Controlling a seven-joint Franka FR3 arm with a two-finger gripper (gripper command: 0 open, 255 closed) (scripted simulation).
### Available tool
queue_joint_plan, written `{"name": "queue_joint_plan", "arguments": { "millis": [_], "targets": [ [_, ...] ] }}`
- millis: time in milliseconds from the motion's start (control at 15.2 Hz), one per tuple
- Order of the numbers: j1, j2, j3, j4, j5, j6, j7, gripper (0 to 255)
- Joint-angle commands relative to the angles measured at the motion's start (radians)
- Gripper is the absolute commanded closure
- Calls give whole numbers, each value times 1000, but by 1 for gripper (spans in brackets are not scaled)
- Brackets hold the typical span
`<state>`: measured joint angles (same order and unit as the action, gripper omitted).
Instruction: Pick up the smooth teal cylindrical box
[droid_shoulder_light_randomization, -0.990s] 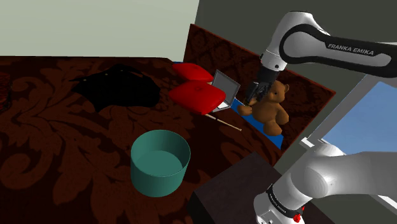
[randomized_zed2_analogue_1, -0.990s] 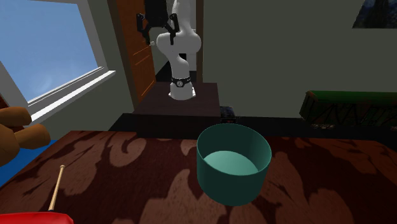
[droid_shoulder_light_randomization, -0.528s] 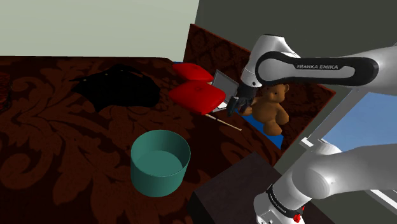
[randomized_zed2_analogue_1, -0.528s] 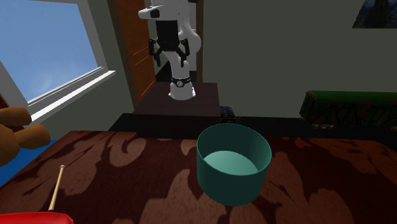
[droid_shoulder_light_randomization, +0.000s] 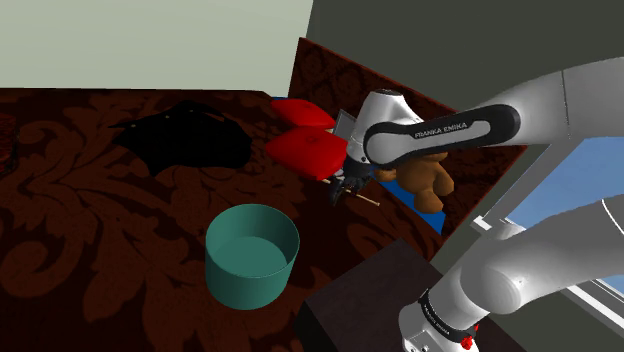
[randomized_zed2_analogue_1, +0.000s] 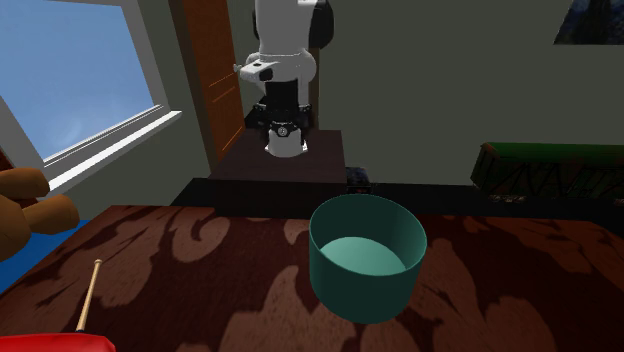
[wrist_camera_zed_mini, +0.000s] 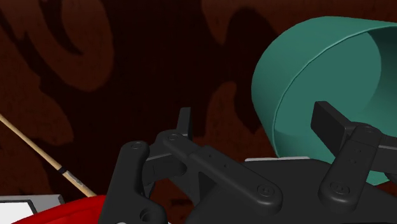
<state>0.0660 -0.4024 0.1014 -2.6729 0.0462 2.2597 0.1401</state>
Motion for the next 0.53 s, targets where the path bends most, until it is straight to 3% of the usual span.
{"name": "queue_joint_plan", "arguments": {
  "millis": [0,462],
  "targets": [
    [8,81,22,10,3,74,28,0],
    [21,374,81,68,-46,306,142,0]
  ]
}}
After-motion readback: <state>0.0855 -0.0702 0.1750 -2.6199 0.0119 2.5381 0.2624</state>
